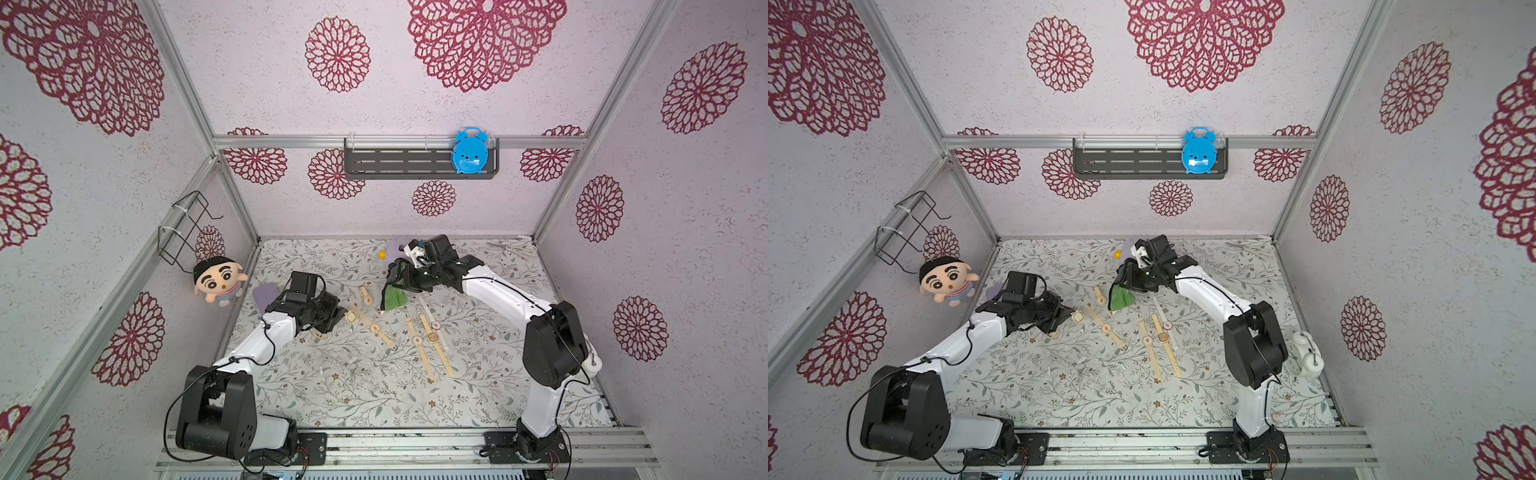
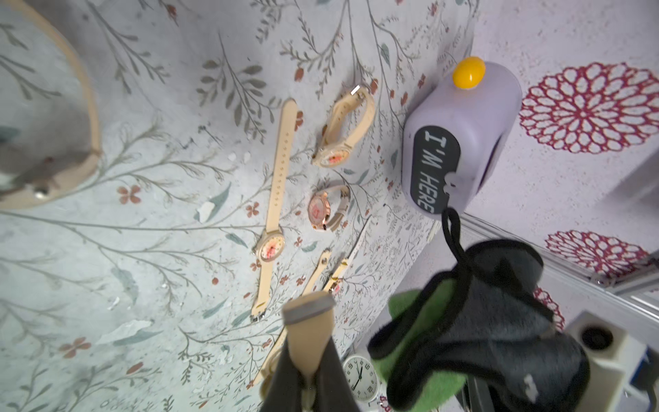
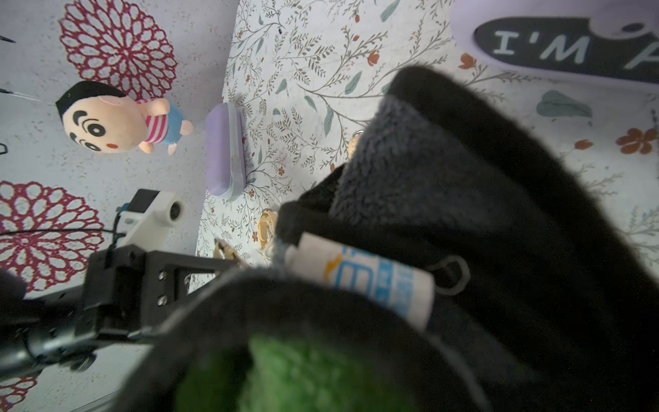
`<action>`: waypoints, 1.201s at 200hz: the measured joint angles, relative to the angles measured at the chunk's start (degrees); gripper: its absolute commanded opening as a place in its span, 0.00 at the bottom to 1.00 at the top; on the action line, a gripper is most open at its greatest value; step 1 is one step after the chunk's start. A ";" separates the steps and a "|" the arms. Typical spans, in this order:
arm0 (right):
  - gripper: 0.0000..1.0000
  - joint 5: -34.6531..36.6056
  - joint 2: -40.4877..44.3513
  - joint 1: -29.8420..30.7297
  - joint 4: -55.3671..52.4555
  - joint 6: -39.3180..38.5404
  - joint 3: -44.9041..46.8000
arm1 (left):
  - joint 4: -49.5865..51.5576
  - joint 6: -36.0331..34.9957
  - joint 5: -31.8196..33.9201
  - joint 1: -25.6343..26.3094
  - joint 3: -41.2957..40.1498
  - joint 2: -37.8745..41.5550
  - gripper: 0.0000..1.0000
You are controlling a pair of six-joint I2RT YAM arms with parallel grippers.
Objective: Wipe the watch dial
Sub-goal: Place the watch at the center of the board.
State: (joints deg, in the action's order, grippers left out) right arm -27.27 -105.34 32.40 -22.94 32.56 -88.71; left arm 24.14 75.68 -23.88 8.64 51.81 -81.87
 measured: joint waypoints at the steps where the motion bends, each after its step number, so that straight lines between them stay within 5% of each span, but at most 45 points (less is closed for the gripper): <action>1: 0.00 0.00 0.13 0.00 0.02 0.00 0.15 | 0.02 -0.13 -0.02 -0.17 0.11 -0.31 0.00; 126: 0.00 0.04 2.51 0.04 0.09 -0.17 5.33 | -0.59 -6.86 1.55 -7.85 13.46 -21.40 0.00; 240: 0.00 -0.02 2.51 -0.07 -4.35 -3.06 0.96 | 2.38 -16.00 7.37 -10.73 15.69 -27.45 0.08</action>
State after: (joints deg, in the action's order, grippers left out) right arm -27.29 -102.83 32.34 -27.29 29.50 -87.74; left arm 26.52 59.68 -16.51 -2.09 67.51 -109.32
